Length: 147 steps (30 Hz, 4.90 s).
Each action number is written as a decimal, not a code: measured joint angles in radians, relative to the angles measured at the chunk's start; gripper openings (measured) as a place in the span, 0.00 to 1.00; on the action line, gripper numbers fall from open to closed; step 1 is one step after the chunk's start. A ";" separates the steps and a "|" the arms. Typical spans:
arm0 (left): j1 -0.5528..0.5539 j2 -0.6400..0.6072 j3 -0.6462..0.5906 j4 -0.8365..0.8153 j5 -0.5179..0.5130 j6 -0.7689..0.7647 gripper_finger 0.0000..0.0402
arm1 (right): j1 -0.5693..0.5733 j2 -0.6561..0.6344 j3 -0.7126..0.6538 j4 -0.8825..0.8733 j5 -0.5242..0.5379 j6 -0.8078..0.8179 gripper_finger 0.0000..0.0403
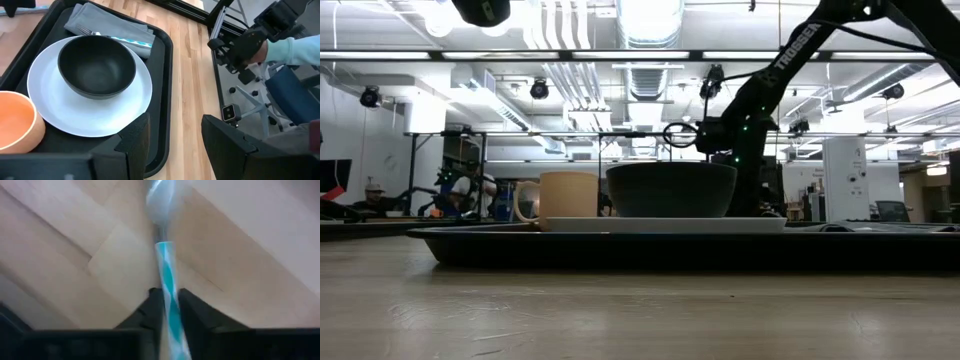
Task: Set up tray
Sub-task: Put the blue knife on the gray napkin to the right of the blue fork, then put the blue spoon on the gray napkin to the right of the blue knife
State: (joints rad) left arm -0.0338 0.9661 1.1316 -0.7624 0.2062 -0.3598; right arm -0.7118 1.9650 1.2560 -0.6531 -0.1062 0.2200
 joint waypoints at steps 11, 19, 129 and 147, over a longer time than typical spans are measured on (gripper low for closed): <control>0.000 0.000 0.000 0.000 0.002 0.004 0.40 | 0.040 -0.254 -0.003 -0.166 0.143 0.138 0.03; 0.000 0.000 0.000 0.000 0.002 0.013 0.40 | 0.232 -0.500 -0.002 -0.373 0.241 0.534 0.03; 0.852 1.123 0.619 -0.289 -0.183 1.865 0.40 | 0.884 -0.523 0.157 -0.133 0.188 0.391 0.49; 0.802 1.126 0.562 -0.161 -0.140 1.819 0.40 | 0.884 -0.523 0.144 -0.066 0.187 0.317 0.49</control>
State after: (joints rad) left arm 0.7686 2.0925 1.6938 -0.9234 0.0657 1.4592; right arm 0.1726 1.4418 1.4002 -0.7193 0.0811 0.5369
